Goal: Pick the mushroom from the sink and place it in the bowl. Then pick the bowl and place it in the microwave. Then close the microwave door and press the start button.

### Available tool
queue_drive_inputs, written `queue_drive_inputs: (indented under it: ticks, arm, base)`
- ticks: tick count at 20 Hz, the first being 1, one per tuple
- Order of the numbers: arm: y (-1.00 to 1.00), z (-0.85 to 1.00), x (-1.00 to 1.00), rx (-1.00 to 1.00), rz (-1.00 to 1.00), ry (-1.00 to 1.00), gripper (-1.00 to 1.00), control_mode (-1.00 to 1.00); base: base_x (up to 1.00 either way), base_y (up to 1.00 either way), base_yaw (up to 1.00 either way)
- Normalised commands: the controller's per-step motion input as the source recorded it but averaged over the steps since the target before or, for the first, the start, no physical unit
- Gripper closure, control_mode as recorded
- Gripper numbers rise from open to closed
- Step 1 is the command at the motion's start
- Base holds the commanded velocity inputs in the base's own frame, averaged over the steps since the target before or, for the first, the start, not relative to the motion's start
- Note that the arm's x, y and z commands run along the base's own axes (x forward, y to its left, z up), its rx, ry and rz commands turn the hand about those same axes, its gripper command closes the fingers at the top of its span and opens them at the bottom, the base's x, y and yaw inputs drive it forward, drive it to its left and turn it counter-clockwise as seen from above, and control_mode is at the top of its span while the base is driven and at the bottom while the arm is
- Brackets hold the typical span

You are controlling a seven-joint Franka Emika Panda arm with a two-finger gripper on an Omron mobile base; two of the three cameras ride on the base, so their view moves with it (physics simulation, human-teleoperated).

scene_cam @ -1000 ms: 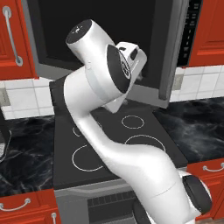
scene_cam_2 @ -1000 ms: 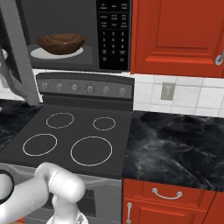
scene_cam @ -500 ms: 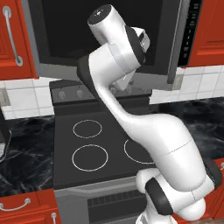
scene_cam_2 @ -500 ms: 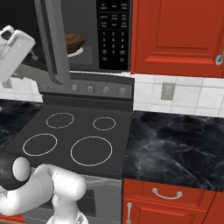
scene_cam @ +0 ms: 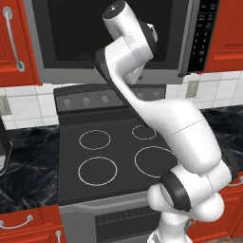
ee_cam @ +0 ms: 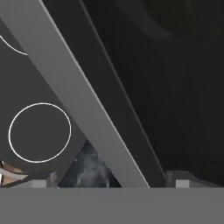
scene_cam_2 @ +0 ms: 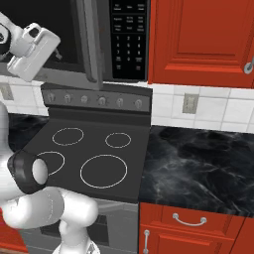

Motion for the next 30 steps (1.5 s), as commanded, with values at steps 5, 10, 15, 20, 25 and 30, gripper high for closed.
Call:
queue_drive_inputs:
  ticks: [5,10,15,20,25,30]
  arm:
    - [-0.12,0.0,0.99,0.0,0.11,0.0,-1.0,-1.0]
    - [-0.19,0.0,0.85,0.0,0.14,0.0,-1.0,-1.0]
    - [-0.43,0.0,0.1,0.0,0.19,-0.05,-1.0,-1.0]
    - [-0.64,-0.11,-0.63,0.03,0.28,-0.1,-1.0,-1.0]
    - [-0.85,-0.63,-1.0,0.03,0.38,-0.14,-1.0,-1.0]
    - [-0.9,-0.93,-1.0,0.0,0.43,-0.14,-1.0,-1.0]
  base:
    - [0.0,0.0,0.0]
    - [0.0,0.0,0.0]
    - [0.0,0.0,0.0]
    - [0.0,0.0,0.0]
    - [0.0,0.0,0.0]
    - [0.0,0.0,0.0]
